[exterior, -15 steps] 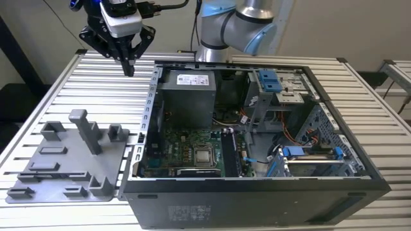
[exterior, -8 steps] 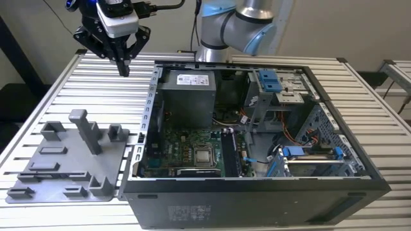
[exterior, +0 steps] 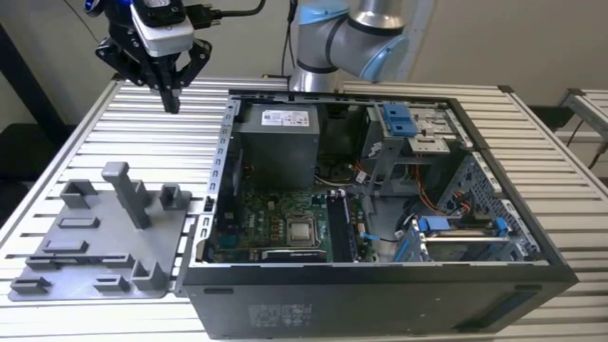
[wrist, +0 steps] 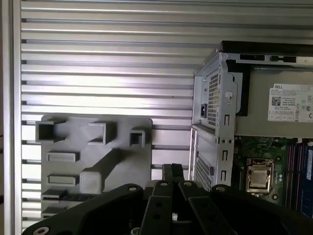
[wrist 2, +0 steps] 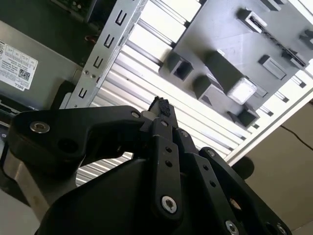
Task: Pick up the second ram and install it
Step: 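Reach for the second ram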
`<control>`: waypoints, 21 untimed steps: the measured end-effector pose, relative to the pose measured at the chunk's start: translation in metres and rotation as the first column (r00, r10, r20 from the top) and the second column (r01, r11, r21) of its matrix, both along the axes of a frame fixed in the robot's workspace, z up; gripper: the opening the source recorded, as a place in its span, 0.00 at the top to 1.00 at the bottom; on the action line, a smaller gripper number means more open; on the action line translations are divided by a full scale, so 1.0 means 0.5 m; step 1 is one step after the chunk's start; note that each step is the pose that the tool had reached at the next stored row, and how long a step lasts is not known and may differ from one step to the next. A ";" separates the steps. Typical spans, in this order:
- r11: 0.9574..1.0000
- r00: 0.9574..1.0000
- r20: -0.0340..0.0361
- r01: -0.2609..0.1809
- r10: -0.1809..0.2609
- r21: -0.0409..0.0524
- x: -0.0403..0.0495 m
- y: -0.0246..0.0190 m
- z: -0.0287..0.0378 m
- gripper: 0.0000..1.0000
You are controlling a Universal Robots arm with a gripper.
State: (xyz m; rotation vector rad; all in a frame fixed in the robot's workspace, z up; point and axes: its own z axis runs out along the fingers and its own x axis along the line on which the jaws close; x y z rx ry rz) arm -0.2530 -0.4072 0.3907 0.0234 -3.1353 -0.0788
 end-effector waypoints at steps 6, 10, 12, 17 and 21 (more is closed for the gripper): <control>1.000 1.000 -0.002 -0.003 0.003 0.000 -0.033 0.0000 -0.001 0.89; 1.000 1.000 -0.009 -0.003 0.003 0.000 -0.055 -0.0001 -0.001 0.89; 1.000 1.000 -0.011 -0.003 0.003 0.000 -0.067 -0.0002 -0.001 0.89; 1.000 1.000 -0.018 -0.003 0.003 0.000 -0.096 -0.0005 -0.002 0.89; 1.000 1.000 -0.018 -0.003 0.003 0.000 -0.126 -0.0008 -0.003 0.89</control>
